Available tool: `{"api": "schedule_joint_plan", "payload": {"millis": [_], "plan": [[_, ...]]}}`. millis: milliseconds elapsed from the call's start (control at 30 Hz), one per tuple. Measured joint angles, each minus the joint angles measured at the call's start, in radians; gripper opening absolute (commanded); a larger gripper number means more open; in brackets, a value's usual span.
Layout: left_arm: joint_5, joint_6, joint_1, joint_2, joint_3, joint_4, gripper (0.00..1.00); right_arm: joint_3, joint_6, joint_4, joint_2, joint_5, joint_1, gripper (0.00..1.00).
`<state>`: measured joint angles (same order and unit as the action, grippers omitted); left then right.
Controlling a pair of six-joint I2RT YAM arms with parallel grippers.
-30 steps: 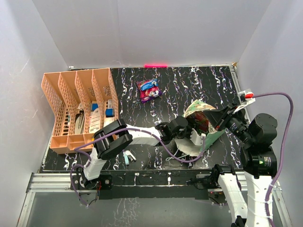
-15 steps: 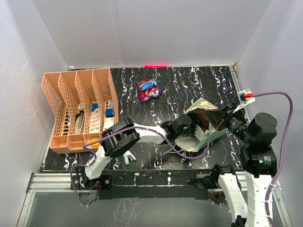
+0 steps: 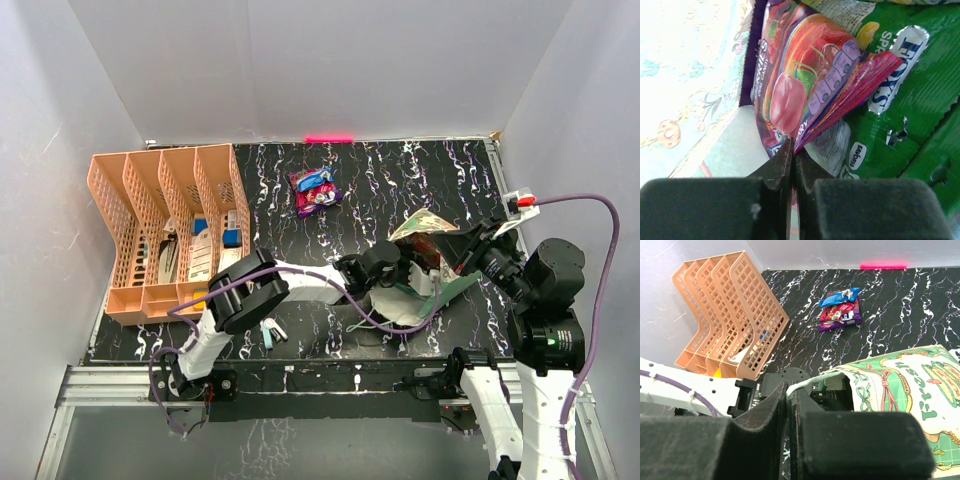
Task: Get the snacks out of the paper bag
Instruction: Take out the snack from the paper bag.
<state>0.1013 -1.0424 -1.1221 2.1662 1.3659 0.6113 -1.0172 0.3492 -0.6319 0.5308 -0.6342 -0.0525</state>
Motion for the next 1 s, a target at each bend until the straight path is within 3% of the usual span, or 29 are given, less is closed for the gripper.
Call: {"api": "schedule_joint_plan", "payload": {"millis": [267, 633, 1000], "plan": [[0.003, 0.11, -0.011, -0.18, -0.169, 0.012, 0.0, 0.0, -0.001, 0.0, -0.006, 0.007, 0.0, 0.07], [0.028, 0.254, -0.106, -0.538, -0.378, -0.072, 0.0, 0.0, 0.001, 0.005, -0.017, 0.013, 0.0, 0.07], [-0.077, 0.417, -0.177, -0.755, -0.363, -0.282, 0.0, -0.001, 0.017, 0.032, -0.018, 0.029, 0.0, 0.07]]}}
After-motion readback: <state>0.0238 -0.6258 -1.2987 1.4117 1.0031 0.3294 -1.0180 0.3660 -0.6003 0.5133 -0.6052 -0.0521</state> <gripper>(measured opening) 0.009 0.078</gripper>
